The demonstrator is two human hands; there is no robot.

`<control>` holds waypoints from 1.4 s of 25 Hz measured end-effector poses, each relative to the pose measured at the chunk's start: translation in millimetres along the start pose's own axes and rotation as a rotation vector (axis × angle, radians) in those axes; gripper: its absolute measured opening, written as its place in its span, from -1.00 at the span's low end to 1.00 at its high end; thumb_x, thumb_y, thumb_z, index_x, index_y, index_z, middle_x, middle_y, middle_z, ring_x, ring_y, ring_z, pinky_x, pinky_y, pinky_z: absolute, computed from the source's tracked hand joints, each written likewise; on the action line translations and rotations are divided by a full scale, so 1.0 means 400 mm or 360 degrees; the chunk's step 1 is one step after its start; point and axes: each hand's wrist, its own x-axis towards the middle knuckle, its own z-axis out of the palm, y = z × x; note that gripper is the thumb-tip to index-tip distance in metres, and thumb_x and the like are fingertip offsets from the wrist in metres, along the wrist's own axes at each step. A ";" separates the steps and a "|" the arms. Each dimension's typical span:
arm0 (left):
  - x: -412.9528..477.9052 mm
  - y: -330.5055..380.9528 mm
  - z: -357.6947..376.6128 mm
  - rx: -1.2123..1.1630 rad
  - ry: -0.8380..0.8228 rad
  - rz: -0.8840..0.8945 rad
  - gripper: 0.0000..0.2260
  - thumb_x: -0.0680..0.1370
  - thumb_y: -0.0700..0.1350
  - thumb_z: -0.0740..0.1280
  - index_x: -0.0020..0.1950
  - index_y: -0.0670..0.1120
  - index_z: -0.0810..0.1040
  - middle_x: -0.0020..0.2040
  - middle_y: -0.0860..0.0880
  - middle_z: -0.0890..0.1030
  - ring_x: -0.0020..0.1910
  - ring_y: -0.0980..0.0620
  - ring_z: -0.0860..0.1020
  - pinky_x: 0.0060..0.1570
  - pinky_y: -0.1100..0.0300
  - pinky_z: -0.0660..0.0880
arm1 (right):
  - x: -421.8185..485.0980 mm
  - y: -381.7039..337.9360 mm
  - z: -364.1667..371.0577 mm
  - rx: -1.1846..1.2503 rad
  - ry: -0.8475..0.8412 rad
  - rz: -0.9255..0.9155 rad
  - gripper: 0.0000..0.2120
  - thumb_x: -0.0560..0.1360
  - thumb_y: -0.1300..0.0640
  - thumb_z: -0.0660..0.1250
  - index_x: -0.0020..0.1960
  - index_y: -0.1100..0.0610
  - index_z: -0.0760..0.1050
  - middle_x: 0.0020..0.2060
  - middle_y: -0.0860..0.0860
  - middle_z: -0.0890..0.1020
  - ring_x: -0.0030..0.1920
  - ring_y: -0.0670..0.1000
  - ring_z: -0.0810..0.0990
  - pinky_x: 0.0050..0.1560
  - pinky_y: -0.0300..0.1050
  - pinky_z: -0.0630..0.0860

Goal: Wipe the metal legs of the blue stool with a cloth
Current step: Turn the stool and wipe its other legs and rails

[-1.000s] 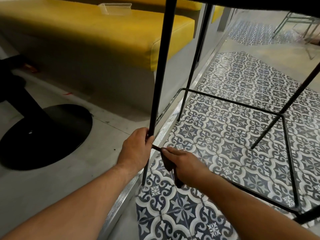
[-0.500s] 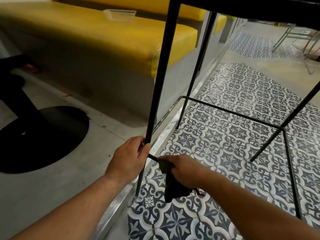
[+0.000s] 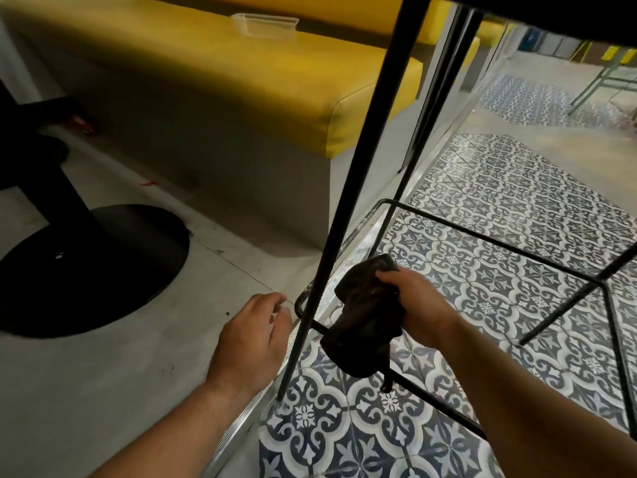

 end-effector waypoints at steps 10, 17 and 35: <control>0.058 -0.012 0.051 0.0138 -0.0222 -0.0380 -0.61 0.59 0.14 0.19 0.35 -0.01 0.48 0.21 0.03 0.59 0.11 0.06 0.56 0.05 0.17 0.51 | 0.176 -0.079 0.089 -0.1234 0.0375 -0.0726 -0.61 0.50 0.30 0.09 0.08 -0.10 0.53 -0.07 0.06 0.63 -0.08 0.09 0.64 -0.21 0.00 0.62; 0.065 -0.039 0.048 0.0167 -0.0215 -0.0478 -0.64 0.64 -0.06 0.13 0.42 -0.04 0.43 0.34 -0.04 0.54 0.29 0.03 0.50 0.19 0.27 0.37 | 0.209 -0.001 0.143 -0.2007 -0.0035 -0.0589 -0.44 0.54 0.35 0.17 0.48 0.02 0.21 0.47 0.10 0.26 0.34 0.23 0.39 0.25 0.16 0.46; -0.007 -0.012 0.016 -0.0037 -0.0263 -0.0498 -0.65 0.54 -0.12 0.30 0.34 0.00 0.50 0.19 0.09 0.59 0.12 0.14 0.54 0.16 0.16 0.52 | 0.149 0.026 0.161 -0.2149 -0.0380 -0.0734 -0.40 0.54 0.37 0.16 0.50 -0.03 0.22 0.51 -0.01 0.23 0.44 0.14 0.29 0.33 0.01 0.29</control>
